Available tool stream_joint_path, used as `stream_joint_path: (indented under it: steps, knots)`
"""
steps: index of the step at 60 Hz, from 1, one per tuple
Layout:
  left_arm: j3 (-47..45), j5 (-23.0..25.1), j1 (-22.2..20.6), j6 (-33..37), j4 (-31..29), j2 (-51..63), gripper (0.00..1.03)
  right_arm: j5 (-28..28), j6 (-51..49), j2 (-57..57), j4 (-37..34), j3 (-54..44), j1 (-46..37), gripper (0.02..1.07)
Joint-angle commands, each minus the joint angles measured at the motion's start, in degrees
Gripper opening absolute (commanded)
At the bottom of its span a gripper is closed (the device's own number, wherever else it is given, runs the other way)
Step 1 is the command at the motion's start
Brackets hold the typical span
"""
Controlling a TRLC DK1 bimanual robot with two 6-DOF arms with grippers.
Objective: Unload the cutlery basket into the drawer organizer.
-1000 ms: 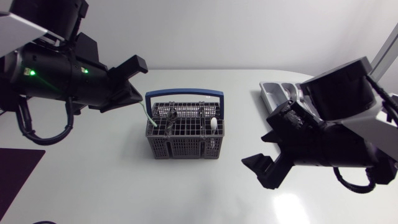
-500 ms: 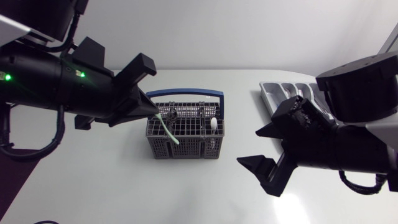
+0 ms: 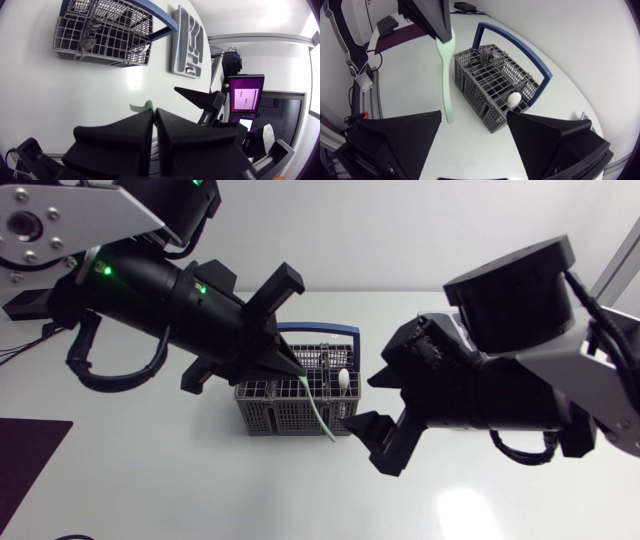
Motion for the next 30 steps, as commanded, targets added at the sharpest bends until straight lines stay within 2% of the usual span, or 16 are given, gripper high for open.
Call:
stream_joint_path:
  steps: [1,6,11,16,22,30]
  knots:
    - [2.49,2.19,0.9,-2.33,-0.63,2.11,0.04,-0.21,1.55,2.52,1.59,2.24,0.81,0.93]
    - [3.46,3.68,1.52,-2.51,-1.16,3.26,0.04,-0.21,1.9,4.19,2.91,3.04,1.07,0.92]
    - [4.34,4.47,1.6,-2.95,-1.24,4.14,0.04,-0.21,1.9,5.5,4.14,3.91,1.34,0.79]
    - [5.3,5.09,1.69,-3.48,-1.33,4.93,0.04,-0.39,1.81,7.17,4.41,5.14,1.43,0.71]
    - [6.18,5.7,1.87,-3.74,-1.42,5.81,0.04,-0.3,1.9,9.02,5.2,6.29,1.34,0.56]
    - [6.71,6.32,2.04,-4.0,-1.42,6.42,0.04,-0.21,1.9,10.16,6.08,6.55,1.34,0.47]
